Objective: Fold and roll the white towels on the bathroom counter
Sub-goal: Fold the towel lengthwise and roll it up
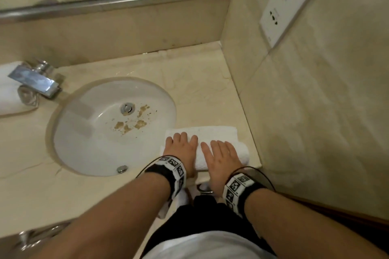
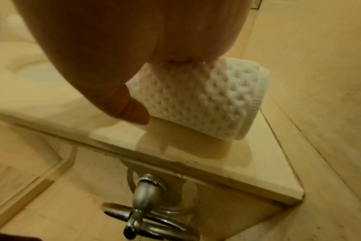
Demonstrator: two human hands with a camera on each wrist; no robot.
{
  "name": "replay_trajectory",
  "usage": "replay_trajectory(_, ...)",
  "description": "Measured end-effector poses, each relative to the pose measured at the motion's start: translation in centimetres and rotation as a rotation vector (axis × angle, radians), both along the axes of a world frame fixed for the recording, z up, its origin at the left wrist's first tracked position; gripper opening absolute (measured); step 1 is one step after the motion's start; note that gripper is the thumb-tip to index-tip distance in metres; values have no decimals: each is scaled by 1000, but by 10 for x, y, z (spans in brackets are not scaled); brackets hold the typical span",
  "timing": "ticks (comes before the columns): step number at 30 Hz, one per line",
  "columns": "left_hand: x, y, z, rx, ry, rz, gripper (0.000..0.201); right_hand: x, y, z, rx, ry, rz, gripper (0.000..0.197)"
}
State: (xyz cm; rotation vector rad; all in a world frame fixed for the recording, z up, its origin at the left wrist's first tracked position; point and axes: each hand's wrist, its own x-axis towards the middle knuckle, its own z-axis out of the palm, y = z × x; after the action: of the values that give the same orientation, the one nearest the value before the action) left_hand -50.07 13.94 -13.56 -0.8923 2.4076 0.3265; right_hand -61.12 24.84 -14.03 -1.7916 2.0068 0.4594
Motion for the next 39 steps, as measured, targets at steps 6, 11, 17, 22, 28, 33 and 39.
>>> replay_trajectory(6,-5,-9,-1,-26,48,13,83,-12,-14,-6,7,20,-1,122)
replay_trajectory(11,12,-1,-10,-104,188,6,86,-29,-43,-4,11,9,-14,101)
replay_trajectory(17,-8,-28,-13,-120,116,-33,75,-48,-75,-5,22,-14,-19,102)
replay_trajectory(22,-34,-74,-10,64,-33,-74,98,-43,-78,-9,-55,106,100,100)
replay_trajectory(28,-28,-90,-8,129,135,-31,91,-49,-87,-11,-35,20,62,94)
replay_trajectory(33,27,-90,-21,247,519,857,94,-56,-94,-11,22,9,82,101)
replay_trajectory(39,36,-93,-30,773,358,1266,100,-62,-102,-13,10,-12,75,90)
